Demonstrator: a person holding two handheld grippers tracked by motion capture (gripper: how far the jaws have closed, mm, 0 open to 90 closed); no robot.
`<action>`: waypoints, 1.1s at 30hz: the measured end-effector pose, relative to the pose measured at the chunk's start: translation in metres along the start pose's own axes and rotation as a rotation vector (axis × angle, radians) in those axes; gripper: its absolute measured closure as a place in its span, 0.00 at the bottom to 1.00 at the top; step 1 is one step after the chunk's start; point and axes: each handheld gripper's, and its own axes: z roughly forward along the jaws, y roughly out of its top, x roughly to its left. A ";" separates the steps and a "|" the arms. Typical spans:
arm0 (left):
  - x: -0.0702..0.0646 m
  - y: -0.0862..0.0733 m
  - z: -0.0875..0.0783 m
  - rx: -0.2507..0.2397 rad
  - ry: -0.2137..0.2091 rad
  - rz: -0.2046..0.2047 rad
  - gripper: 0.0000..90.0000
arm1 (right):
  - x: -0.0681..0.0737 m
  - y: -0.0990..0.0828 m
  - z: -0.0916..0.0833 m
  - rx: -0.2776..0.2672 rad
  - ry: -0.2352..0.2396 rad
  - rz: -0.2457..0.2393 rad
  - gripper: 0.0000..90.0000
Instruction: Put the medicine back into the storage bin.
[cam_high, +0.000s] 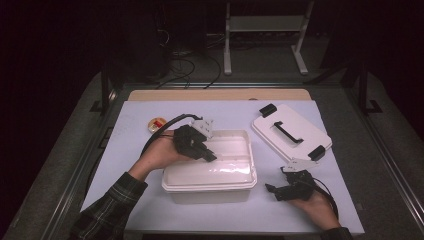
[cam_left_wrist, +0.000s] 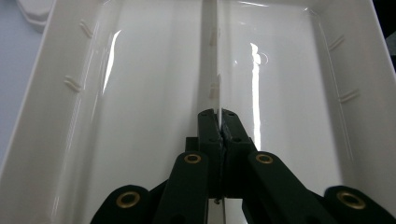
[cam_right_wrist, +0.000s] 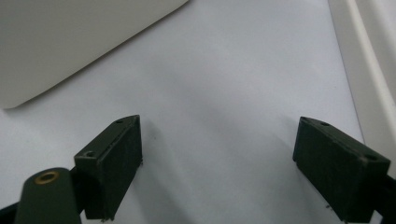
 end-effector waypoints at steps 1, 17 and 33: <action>0.000 0.001 -0.003 0.000 0.008 -0.006 0.99 | 0.000 0.000 0.000 0.000 0.000 -0.001 0.17; -0.007 0.007 -0.066 -0.087 0.083 -0.016 0.99 | 0.000 0.000 0.000 -0.001 0.000 -0.002 0.17; -0.019 -0.063 -0.130 -0.073 0.199 -0.138 0.99 | 0.000 0.000 0.000 -0.002 -0.001 -0.003 0.17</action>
